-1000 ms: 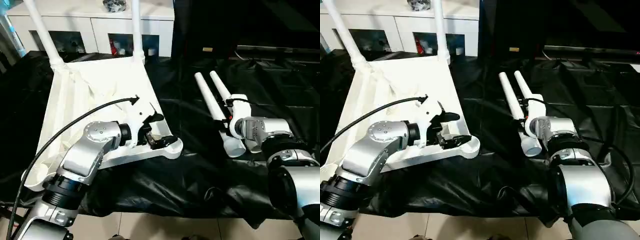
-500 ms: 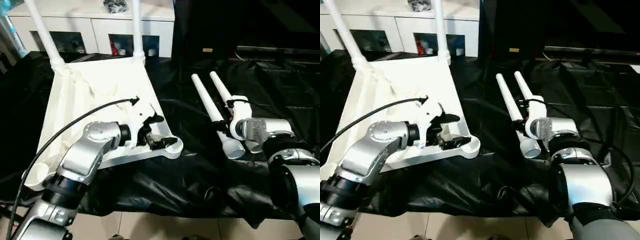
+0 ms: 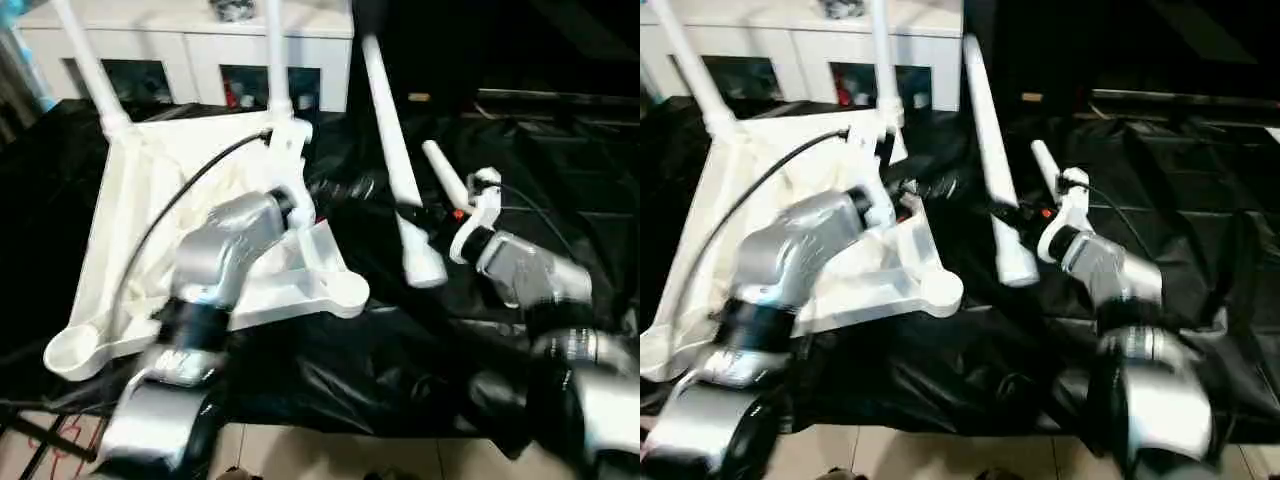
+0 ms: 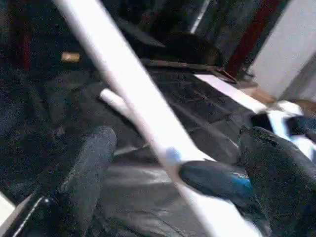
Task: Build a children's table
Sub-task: Pick table leg
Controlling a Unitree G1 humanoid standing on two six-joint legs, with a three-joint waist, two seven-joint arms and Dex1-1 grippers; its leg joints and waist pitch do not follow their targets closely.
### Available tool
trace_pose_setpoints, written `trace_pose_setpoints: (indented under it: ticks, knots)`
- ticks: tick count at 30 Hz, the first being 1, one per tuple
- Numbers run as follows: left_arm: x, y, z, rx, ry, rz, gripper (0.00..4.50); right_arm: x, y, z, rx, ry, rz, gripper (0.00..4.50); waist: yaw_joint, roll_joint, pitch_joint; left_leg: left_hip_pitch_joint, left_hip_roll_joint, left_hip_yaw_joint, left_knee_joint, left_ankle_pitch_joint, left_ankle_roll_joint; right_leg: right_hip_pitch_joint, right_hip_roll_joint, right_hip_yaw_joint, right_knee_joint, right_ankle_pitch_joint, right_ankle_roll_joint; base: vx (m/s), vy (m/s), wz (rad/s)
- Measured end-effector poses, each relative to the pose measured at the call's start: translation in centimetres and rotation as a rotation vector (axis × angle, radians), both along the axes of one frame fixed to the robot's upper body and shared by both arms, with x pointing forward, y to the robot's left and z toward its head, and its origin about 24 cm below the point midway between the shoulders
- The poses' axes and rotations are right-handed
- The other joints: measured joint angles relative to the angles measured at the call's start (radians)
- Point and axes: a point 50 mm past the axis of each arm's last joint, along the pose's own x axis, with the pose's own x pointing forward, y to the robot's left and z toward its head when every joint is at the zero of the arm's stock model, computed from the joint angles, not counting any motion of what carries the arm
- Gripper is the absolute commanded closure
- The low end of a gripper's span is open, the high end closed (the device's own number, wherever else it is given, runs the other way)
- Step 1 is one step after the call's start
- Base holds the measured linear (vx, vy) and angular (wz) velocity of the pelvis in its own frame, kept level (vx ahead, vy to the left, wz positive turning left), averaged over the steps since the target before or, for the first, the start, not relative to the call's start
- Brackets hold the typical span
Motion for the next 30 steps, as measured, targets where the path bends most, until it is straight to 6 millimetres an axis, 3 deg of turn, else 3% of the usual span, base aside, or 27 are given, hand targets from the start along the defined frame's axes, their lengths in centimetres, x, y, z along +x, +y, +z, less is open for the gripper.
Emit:
trace_pose_setpoints:
  ticks: [5, 10, 17, 27, 28, 30]
  knots:
    - [0.2, -0.6, -1.1, -0.061, 0.101, 0.013, 0.0, -1.6, 1.1, 0.7, 0.106, -0.09, 0.119, 2.69, 0.011, 0.001, 0.001, -0.001, 0.0, 0.0, 0.002, -0.002, -0.003, 0.001, -0.001, 0.0, 0.0, 0.0, 0.0, 0.0, 0.0, 0.0]
    - [0.2, -1.8, 0.0, -0.148, 0.122, -0.03, 0.0, -2.2, 1.9, 2.2, 0.139, -0.166, 0.193, 2.69, 0.013, 0.001, 0.0, 0.0, -0.001, -0.002, 0.002, -0.001, -0.003, 0.003, -0.001, 0.0, 0.0, 0.0, 0.001, 0.0, 0.0, 0.0]
    - [-0.1, -2.1, 0.3, -0.306, 0.191, -0.068, 0.0, -3.0, 2.6, 1.9, 0.122, -0.163, 0.255, 2.69, 0.01, 0.001, 0.001, -0.001, -0.001, -0.003, 0.002, -0.001, -0.003, 0.002, -0.001, 0.0, -0.001, -0.001, 0.001, 0.0, 0.0, 0.0]
    - [0.2, -1.7, 0.1, -0.283, 0.199, 0.006, 0.0, -2.9, 3.0, 1.8, 0.092, -0.152, 0.256, 2.69, 0.01, 0.0, 0.001, -0.002, -0.001, -0.003, 0.002, -0.002, -0.003, 0.002, -0.001, 0.0, -0.002, -0.001, 0.002, 0.0, 0.0, 0.0]
    - [0.2, -1.6, 0.2, -0.286, 0.197, 0.009, 0.29, -2.9, 3.0, 1.9, 0.091, -0.155, 0.256, 2.69, 0.011, 0.0, 0.001, -0.002, -0.001, -0.003, 0.002, -0.002, -0.003, 0.002, -0.001, 0.0, -0.002, -0.001, 0.003, 0.0, 0.0, 0.0]
    - [0.3, -1.4, 0.2, -0.288, 0.193, 0.018, 0.37, -2.9, 3.0, 2.2, 0.086, -0.165, 0.254, 2.69, 0.01, 0.0, 0.001, -0.002, -0.001, -0.003, 0.001, -0.002, -0.003, 0.002, -0.001, 0.0, -0.002, -0.002, 0.003, 0.0, 0.0, 0.0]
